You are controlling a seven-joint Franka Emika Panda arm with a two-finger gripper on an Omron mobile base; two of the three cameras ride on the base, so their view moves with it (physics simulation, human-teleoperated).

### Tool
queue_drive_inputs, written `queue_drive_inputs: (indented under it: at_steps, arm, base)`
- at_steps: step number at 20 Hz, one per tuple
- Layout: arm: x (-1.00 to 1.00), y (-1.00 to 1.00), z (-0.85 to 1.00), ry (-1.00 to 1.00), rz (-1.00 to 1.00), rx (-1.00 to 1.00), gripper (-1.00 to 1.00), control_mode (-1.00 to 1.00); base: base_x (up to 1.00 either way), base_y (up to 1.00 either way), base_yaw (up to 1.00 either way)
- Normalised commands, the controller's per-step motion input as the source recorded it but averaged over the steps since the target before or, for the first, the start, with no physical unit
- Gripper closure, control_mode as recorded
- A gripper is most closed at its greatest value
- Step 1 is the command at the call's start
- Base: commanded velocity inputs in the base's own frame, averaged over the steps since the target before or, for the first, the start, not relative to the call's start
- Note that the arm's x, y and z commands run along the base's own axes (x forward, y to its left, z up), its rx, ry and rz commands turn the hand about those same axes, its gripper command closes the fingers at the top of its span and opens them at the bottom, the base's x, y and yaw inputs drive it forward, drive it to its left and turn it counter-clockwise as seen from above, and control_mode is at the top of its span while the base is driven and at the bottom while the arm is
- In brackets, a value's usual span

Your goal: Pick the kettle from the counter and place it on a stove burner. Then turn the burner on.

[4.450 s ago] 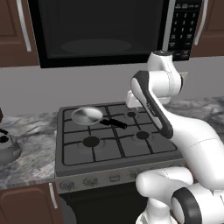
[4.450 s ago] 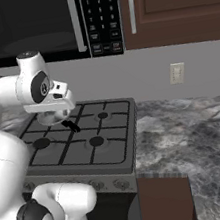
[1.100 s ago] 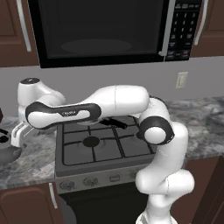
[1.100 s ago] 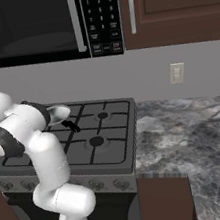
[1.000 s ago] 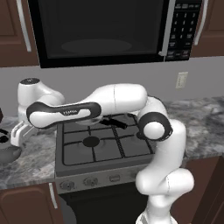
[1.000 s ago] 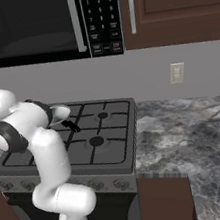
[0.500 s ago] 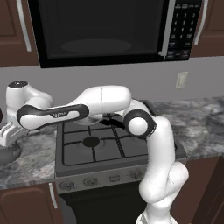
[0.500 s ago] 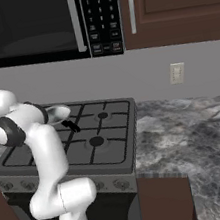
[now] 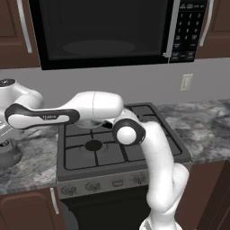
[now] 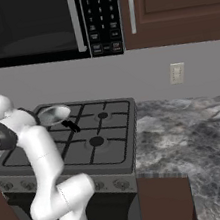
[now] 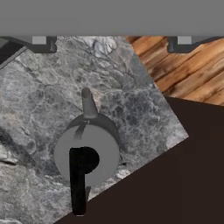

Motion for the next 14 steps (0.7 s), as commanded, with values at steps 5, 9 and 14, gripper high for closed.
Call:
queue_drive_inputs:
  at_steps: [5,9,14]
  arm:
    - [0.36,0.0,-0.11,-0.04,-0.07,0.0,-1.0,-1.0]
    - [0.43,0.09,-0.32,-0.04,-0.02,0.0,-1.0,-1.0]
    - [0.45,0.2,-0.32,-0.04,0.0,0.0,-1.0,-1.0]
  base:
    - [0.0,0.0,0.0]
    - [0.0,0.0,0.0]
    - [0.0,0.0,0.0]
